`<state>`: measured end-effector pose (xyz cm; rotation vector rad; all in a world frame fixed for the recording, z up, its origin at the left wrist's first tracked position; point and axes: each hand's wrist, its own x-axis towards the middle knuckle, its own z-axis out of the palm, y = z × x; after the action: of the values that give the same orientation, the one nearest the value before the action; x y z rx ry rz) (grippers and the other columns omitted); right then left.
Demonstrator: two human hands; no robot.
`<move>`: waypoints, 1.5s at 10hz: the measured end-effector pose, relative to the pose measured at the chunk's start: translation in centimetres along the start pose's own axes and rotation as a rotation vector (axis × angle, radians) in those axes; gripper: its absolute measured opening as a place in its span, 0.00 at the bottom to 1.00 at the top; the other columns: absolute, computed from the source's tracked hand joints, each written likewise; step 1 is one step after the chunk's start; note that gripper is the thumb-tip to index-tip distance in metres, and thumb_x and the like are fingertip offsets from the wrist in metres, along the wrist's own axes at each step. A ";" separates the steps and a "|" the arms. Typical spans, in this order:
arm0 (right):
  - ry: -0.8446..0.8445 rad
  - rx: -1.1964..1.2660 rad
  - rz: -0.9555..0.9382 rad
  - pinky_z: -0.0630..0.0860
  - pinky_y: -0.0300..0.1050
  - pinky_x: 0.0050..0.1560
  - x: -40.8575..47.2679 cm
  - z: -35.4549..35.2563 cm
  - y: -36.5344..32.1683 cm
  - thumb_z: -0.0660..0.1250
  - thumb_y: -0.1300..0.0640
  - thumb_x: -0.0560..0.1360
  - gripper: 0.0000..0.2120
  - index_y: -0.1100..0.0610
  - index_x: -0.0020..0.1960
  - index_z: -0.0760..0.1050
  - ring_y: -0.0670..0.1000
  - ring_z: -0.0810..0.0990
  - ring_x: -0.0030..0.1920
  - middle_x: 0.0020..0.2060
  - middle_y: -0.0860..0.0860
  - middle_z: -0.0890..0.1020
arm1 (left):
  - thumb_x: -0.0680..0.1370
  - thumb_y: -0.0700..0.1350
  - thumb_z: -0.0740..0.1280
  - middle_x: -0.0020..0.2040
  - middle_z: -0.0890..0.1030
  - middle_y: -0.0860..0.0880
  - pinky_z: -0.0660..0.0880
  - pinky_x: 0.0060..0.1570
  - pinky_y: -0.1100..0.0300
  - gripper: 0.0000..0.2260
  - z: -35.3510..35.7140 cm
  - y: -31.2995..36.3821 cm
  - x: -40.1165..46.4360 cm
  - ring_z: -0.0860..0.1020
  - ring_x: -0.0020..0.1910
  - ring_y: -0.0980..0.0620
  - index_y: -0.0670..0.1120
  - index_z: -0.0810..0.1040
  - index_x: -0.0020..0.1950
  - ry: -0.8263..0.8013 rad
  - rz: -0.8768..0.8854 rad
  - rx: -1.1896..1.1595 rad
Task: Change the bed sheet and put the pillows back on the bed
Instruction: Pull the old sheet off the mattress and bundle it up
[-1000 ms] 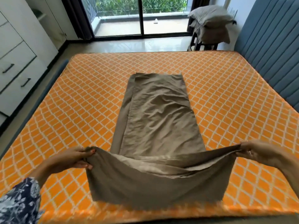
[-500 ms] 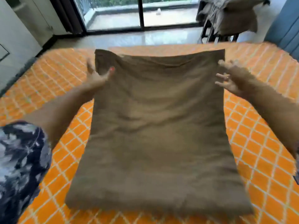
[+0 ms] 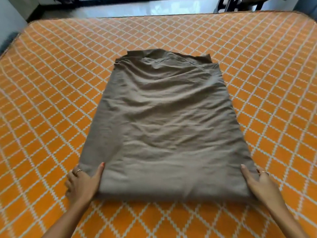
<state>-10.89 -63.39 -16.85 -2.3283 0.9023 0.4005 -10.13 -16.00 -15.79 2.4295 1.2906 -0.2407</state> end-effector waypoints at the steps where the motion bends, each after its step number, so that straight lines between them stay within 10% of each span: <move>1: -0.050 -0.077 -0.021 0.74 0.51 0.48 0.3 0.9 -0.8 0.62 0.34 0.72 0.31 0.61 0.56 0.78 0.63 0.80 0.54 0.52 0.63 0.82 | 0.74 0.60 0.68 0.60 0.76 0.31 0.73 0.54 0.45 0.32 -0.6 0.6 0.6 0.75 0.59 0.32 0.34 0.73 0.63 -0.106 0.122 -0.010; 3: -0.065 0.022 0.008 0.71 0.50 0.44 -2.4 -0.6 -1.9 0.65 0.48 0.77 0.24 0.70 0.56 0.76 0.66 0.78 0.55 0.53 0.68 0.80 | 0.75 0.50 0.71 0.43 0.82 0.36 0.75 0.41 0.49 0.17 -3.8 -0.3 -1.2 0.80 0.42 0.40 0.34 0.80 0.44 -0.375 0.165 -0.216; 6: -0.252 0.027 0.302 0.74 0.53 0.57 -23.3 -7.0 10.0 0.71 0.53 0.74 0.23 0.70 0.61 0.74 0.64 0.77 0.59 0.59 0.65 0.78 | 0.68 0.53 0.78 0.53 0.82 0.43 0.77 0.54 0.49 0.25 -13.3 -16.7 -15.7 0.81 0.49 0.45 0.38 0.79 0.57 -0.824 -0.136 -0.121; 8: -0.268 0.241 0.245 0.70 0.44 0.59 -29.9 -11.6 12.4 0.68 0.71 0.73 0.27 0.65 0.70 0.66 0.59 0.74 0.62 0.64 0.60 0.73 | 0.76 0.33 0.68 0.63 0.70 0.50 0.68 0.54 0.59 0.32 -18.2 -19.9 -22.1 0.72 0.56 0.51 0.44 0.59 0.76 -0.811 -0.034 -0.348; 10: -0.440 0.702 0.254 0.77 0.34 0.28 -24.5 -17.9 2.4 0.61 0.64 0.78 0.17 0.57 0.36 0.84 0.44 0.82 0.30 0.37 0.53 0.84 | 0.79 0.36 0.60 0.49 0.84 0.42 0.77 0.37 0.62 0.09 -22.2 -10.8 -15.8 0.80 0.37 0.52 0.46 0.78 0.52 -0.836 -0.023 -0.658; 11: -0.451 0.963 0.236 0.76 0.34 0.25 -20.1 -20.1 -4.7 0.78 0.57 0.63 0.10 0.58 0.26 0.82 0.43 0.80 0.24 0.25 0.50 0.81 | 0.74 0.36 0.61 0.27 0.81 0.49 0.75 0.24 0.67 0.05 -23.6 -3.8 -11.6 0.78 0.23 0.57 0.43 0.75 0.42 -0.850 -0.143 -0.823; 12: -0.444 1.152 0.231 0.69 0.30 0.21 -13.8 -19.7 -10.3 0.80 0.70 0.29 0.25 0.60 0.24 0.76 0.41 0.72 0.18 0.19 0.49 0.74 | 0.55 0.35 0.65 0.23 0.78 0.50 0.73 0.19 0.65 0.07 -23.3 3.4 -7.7 0.77 0.21 0.57 0.43 0.77 0.30 -0.846 -0.177 -0.900; 13: -0.379 1.381 0.290 0.70 0.35 0.20 -7.0 -16.4 -14.4 0.70 0.80 0.40 0.20 0.62 0.25 0.72 0.46 0.72 0.19 0.19 0.51 0.72 | 0.64 0.37 0.59 0.26 0.78 0.50 0.70 0.23 0.70 0.07 -20.2 8.8 -3.6 0.76 0.22 0.57 0.47 0.74 0.36 -0.790 -0.181 -0.968; 14: -0.224 1.279 0.270 0.78 0.41 0.30 -2.2 -11.1 -16.4 0.54 0.67 0.75 0.14 0.59 0.34 0.70 0.49 0.78 0.30 0.31 0.55 0.76 | 0.82 0.50 0.53 0.47 0.78 0.47 0.71 0.35 0.65 0.12 -15.0 11.5 -0.8 0.77 0.40 0.54 0.47 0.72 0.47 -0.783 -0.086 -0.888; 15: -0.140 0.703 0.012 0.73 0.37 0.33 -1.8 -5.5 -15.2 0.56 0.52 0.79 0.08 0.53 0.46 0.70 0.43 0.76 0.28 0.37 0.50 0.72 | 0.83 0.53 0.55 0.42 0.76 0.46 0.70 0.32 0.63 0.11 -9.2 11.3 -2.6 0.75 0.35 0.49 0.50 0.70 0.46 -0.552 0.232 -0.611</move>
<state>-1.39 -57.03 -5.32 -1.6319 0.8205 0.1998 -2.51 -19.93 -3.75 1.7883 0.6951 -0.3579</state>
